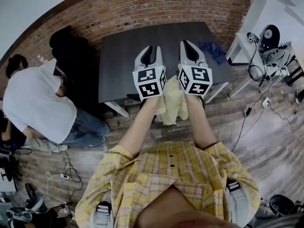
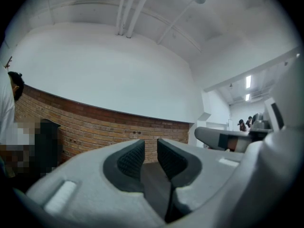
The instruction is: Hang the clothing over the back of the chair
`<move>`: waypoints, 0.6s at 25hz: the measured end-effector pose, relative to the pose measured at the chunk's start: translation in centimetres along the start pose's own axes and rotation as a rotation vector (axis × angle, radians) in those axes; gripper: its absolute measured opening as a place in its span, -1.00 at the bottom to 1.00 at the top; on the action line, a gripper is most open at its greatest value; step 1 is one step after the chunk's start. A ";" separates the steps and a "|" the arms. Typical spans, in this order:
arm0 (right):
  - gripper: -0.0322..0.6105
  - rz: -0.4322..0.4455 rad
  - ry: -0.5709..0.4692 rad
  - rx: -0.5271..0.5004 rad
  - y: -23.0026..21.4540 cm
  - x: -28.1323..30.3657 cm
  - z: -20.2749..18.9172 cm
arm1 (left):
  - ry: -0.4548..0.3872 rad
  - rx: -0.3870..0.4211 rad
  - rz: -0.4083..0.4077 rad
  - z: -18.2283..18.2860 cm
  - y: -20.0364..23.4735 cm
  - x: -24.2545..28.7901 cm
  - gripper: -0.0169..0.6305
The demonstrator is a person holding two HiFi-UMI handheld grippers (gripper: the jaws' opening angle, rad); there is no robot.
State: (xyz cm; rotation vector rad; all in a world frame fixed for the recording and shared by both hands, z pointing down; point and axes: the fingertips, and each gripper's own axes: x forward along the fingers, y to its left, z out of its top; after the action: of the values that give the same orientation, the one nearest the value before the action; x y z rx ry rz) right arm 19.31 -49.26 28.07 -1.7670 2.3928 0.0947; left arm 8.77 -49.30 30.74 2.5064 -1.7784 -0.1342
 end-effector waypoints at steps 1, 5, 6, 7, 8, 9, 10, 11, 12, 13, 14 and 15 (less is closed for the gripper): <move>-0.89 -0.002 0.002 -0.001 0.0 -0.3 0.0 | 0.001 0.001 -0.004 0.0 -0.2 -0.2 -0.70; -0.89 -0.006 0.000 -0.010 0.5 -1.4 0.5 | -0.005 0.007 -0.019 0.3 -0.8 -1.3 -0.70; -0.88 -0.005 -0.001 -0.013 0.8 -1.5 0.6 | -0.008 0.008 -0.022 0.5 -0.8 -1.6 -0.70; -0.88 -0.004 -0.003 -0.015 1.0 -1.7 0.7 | -0.011 0.009 -0.026 0.6 -0.8 -1.9 -0.70; -0.88 -0.003 -0.004 -0.017 1.2 -2.0 0.8 | -0.014 0.011 -0.030 0.6 -0.9 -2.2 -0.70; -0.88 -0.004 -0.006 -0.019 1.3 -2.3 0.9 | -0.017 0.013 -0.033 0.7 -1.0 -2.5 -0.70; -0.88 -0.004 -0.008 -0.020 1.4 -2.6 1.0 | -0.020 0.016 -0.035 0.8 -1.1 -2.8 -0.73; -0.88 -0.003 -0.009 -0.022 1.5 -3.0 1.2 | -0.024 0.018 -0.036 0.9 -1.3 -3.2 -0.78; -0.88 -0.002 -0.010 -0.022 1.6 -3.4 1.3 | -0.027 0.020 -0.038 1.0 -1.4 -3.6 -0.79; -0.88 -0.001 -0.011 -0.022 1.8 -3.8 1.4 | -0.029 0.022 -0.041 1.1 -1.6 -4.0 -0.79; -0.88 -0.001 -0.012 -0.021 1.9 -4.2 1.5 | -0.031 0.025 -0.044 1.1 -1.8 -4.4 -0.82; -0.88 -0.001 -0.014 -0.020 2.1 -4.6 1.6 | -0.033 0.027 -0.048 1.2 -2.0 -4.7 -0.85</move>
State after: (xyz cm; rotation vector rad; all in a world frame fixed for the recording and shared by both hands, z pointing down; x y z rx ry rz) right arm 18.81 -44.09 27.15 -1.7702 2.3899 0.1313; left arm 8.97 -44.17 29.50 2.5809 -1.7447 -0.1554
